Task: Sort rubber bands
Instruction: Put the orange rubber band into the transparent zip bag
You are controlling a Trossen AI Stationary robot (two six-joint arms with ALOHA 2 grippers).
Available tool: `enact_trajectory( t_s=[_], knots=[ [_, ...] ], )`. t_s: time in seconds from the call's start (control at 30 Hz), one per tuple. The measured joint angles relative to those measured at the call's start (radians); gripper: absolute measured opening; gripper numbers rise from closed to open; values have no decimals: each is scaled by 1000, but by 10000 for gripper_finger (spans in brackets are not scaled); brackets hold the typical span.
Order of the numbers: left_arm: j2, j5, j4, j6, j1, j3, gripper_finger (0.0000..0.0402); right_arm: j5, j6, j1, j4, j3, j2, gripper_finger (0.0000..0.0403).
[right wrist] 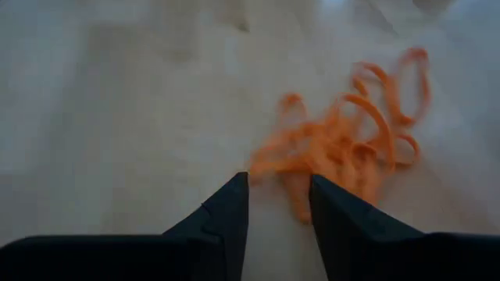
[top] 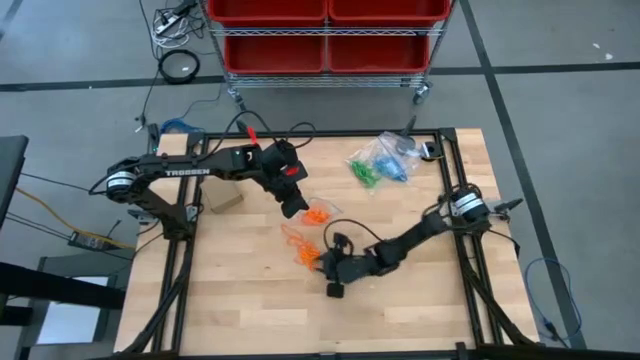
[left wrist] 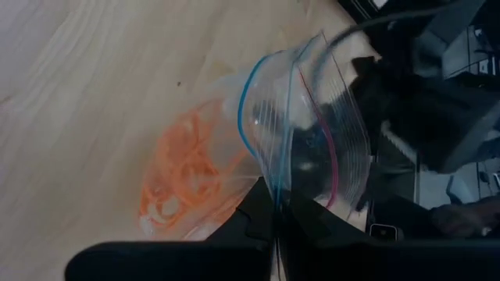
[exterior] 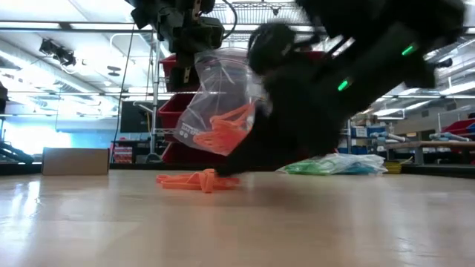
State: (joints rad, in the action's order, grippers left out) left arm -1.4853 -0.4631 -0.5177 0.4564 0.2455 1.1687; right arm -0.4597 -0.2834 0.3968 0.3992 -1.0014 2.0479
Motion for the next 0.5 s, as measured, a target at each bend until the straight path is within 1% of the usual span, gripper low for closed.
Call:
enact_trajectory(
  t_s=[0.1, 0.17, 0.23, 0.3, 0.33, 0.5],
  knots=[
    [0, 0, -4, 0, 0, 0, 17, 25, -16, -40, -21, -17, 28, 116],
    [0, 0, -6, 1, 0, 0, 17, 40, -19, -52, -12, -18, 37, 104],
    [0, 0, -7, 1, 0, 0, 17, 53, -16, -54, -10, -19, 37, 76],
    [0, 0, -9, 1, 0, 0, 17, 55, 16, -50, 2, -19, 38, 31],
    [0, 0, -9, 0, 0, 0, 17, 55, 32, -46, 8, -18, 38, 17],
    [0, 0, -10, -3, 0, 0, 17, 64, 49, -32, -6, -15, 16, 1]
  ],
)
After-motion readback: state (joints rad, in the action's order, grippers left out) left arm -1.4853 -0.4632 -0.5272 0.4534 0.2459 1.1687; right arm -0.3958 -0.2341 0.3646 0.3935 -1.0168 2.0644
